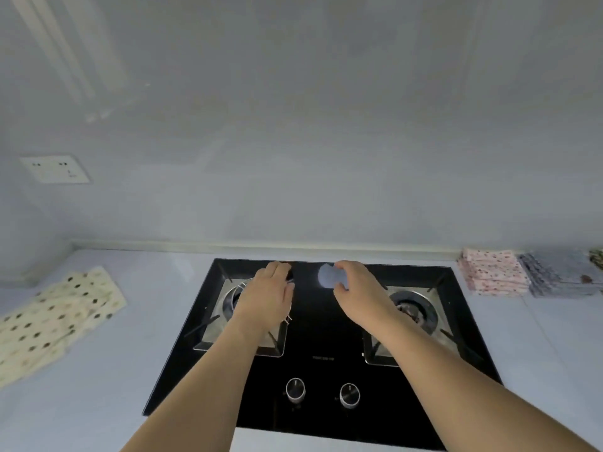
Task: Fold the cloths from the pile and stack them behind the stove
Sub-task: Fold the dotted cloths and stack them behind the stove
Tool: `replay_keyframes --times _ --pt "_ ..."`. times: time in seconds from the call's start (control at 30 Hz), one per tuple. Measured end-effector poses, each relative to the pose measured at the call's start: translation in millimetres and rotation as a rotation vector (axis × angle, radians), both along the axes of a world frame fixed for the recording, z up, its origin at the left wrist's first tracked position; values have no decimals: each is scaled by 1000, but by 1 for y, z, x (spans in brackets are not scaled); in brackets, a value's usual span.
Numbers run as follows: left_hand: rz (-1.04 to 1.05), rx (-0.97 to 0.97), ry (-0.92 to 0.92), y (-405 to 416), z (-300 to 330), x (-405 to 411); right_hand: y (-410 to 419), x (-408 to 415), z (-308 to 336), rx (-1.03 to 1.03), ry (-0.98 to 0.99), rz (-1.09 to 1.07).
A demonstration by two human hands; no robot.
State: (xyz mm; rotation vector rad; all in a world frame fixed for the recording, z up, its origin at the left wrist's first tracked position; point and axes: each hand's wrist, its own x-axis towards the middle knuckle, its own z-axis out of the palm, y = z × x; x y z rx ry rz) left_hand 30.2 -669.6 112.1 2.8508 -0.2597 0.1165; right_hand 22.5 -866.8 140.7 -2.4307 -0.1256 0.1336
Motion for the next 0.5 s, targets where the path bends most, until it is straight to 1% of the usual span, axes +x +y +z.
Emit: replay_keyframes --times 0.1,0.2,0.33,0.4,0.5 --pt "30 11 30 46 0 -3 40 3 -1 -4 19 28" --pt "96 -9 15 81 -3 -9 81 8 -6 0 11 94" --pt "74 7 28 143 -11 -23 149 5 -12 53 46 118" --pt "141 -20 34 184 -13 -27 187 2 -16 27 66 154" --pt "216 -81 40 252 -21 -33 251 3 -20 -20 31 161"
